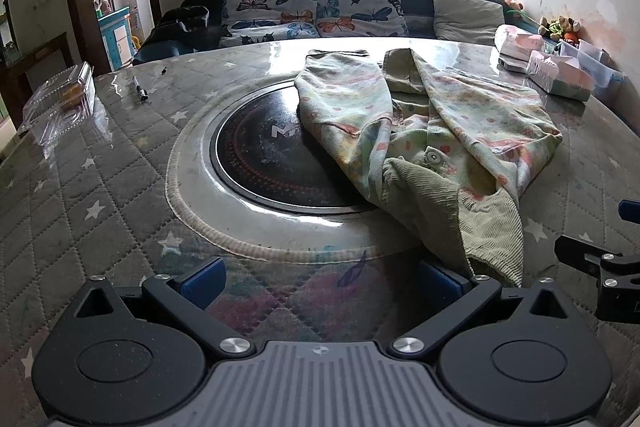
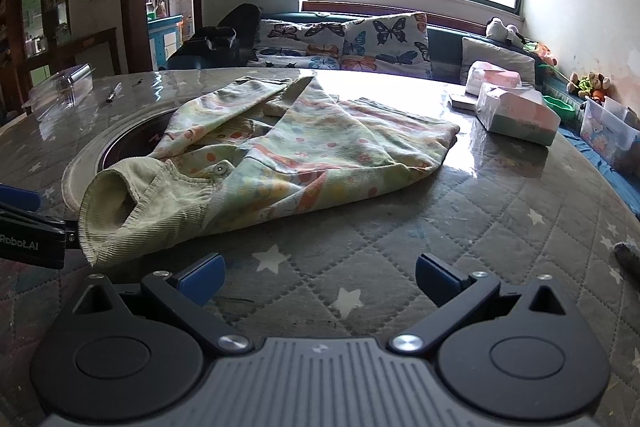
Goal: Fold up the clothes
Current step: 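Approach the crumpled striped shirt with both grippers open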
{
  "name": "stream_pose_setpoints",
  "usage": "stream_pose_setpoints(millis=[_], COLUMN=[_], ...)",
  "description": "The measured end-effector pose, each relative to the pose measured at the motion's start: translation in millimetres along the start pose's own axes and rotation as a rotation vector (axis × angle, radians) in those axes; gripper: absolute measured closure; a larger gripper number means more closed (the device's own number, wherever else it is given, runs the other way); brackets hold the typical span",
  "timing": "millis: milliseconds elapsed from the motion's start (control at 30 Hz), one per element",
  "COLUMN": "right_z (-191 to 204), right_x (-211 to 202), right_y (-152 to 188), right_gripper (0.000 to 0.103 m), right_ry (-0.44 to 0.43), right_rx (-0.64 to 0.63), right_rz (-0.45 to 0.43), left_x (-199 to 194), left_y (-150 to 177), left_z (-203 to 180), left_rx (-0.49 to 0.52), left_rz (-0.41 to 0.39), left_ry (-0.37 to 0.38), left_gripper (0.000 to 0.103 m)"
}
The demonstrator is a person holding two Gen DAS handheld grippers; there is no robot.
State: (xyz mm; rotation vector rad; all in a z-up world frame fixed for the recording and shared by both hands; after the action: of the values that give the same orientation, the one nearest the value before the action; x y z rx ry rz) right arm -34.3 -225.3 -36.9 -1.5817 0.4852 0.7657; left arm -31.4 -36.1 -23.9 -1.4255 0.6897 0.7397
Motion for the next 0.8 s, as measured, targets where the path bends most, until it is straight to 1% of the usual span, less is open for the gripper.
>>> stream_pose_setpoints(millis=[500, 800], right_z=[8, 10], right_x=[6, 12], right_y=[-6, -14], right_gripper=[0.001, 0.008], right_ry=[-0.017, -0.033], right_rx=[-0.026, -0.035], right_rz=[0.003, 0.011], left_x=[2, 2], left_y=[-3, -15], left_z=[2, 7], left_rx=[-0.001, 0.001], left_rz=[0.009, -0.013], left_ry=[-0.004, -0.008], left_gripper=[0.000, 0.000])
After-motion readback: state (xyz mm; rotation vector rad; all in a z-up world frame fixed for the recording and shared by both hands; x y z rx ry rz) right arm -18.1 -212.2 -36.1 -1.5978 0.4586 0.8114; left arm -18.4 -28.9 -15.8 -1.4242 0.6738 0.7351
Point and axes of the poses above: each gripper's, at about its wrist camera, not at the fingertips, and x roughly the way its jaws point, z to its left, y to its underside, the point moved 2 cm from there along x, roughly the way its jaws point, and after that the axes turned 8 degrees about z, right-handed, at the moved point
